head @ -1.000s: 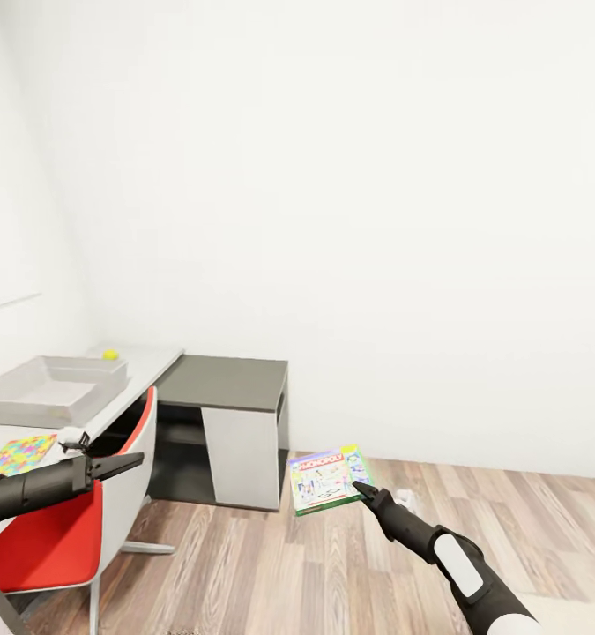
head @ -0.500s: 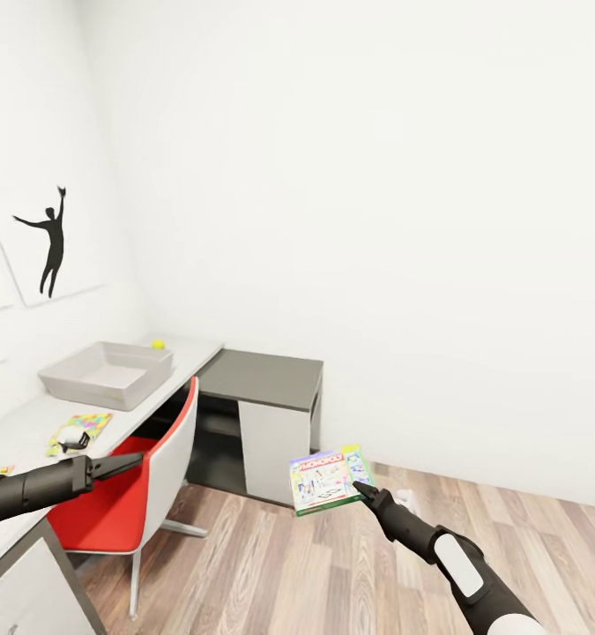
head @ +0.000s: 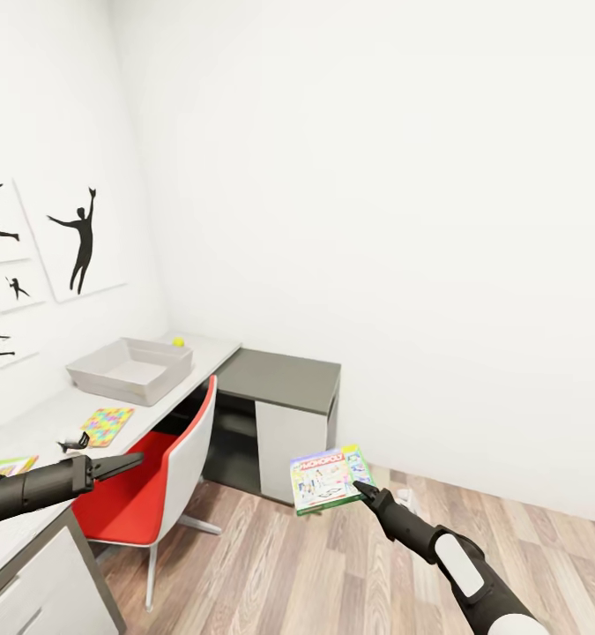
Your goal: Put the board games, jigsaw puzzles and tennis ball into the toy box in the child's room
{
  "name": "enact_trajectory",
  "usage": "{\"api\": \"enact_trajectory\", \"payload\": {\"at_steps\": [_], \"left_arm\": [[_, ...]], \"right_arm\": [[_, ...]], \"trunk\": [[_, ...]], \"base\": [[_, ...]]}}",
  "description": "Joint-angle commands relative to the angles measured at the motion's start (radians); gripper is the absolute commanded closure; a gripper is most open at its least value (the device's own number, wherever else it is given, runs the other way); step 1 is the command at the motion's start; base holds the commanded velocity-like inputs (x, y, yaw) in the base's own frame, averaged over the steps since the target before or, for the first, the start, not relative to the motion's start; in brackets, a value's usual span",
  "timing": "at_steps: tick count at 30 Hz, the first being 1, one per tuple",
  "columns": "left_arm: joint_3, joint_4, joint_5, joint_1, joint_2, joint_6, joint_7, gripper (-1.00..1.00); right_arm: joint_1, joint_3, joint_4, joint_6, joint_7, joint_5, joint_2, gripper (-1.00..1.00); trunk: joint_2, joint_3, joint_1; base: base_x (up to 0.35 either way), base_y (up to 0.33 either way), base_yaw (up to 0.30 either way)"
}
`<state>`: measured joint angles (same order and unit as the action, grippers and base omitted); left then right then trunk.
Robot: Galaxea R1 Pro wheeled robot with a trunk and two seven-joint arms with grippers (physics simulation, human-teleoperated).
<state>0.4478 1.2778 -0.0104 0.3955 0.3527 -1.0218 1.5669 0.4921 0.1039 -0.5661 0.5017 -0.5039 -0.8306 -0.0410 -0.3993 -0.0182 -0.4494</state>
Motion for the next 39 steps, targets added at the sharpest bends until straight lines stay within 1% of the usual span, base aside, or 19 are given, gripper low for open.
{"api": "enact_trajectory", "payload": {"at_steps": [1,10,23,39], "left_arm": [[0.000,0.000,-0.001,0.000,0.000,-0.011,0.004,-1.00],[0.000,0.000,0.000,0.000,0.000,-0.010,0.004,-1.00],[0.000,0.000,0.000,0.000,0.000,-0.010,0.004,-1.00],[0.002,0.000,0.000,0.000,0.000,-0.009,0.004,-1.00]], "right_arm": [[0.000,0.004,0.000,0.008,-0.001,-0.005,0.001,1.00],[0.000,0.005,-0.004,0.008,-0.001,-0.005,0.001,1.00],[0.000,0.005,-0.004,0.008,-0.001,-0.005,0.001,1.00],[0.000,0.005,-0.006,0.008,-0.001,-0.005,0.001,1.00]], "trunk": [[-0.001,0.000,-0.001],[-0.001,0.000,-0.001],[-0.001,0.000,-0.001],[-0.001,0.000,-0.001]], "base": [[0.161,0.000,0.003],[0.150,0.000,0.036],[0.158,0.000,0.246],[0.245,-0.028,0.020]]}}
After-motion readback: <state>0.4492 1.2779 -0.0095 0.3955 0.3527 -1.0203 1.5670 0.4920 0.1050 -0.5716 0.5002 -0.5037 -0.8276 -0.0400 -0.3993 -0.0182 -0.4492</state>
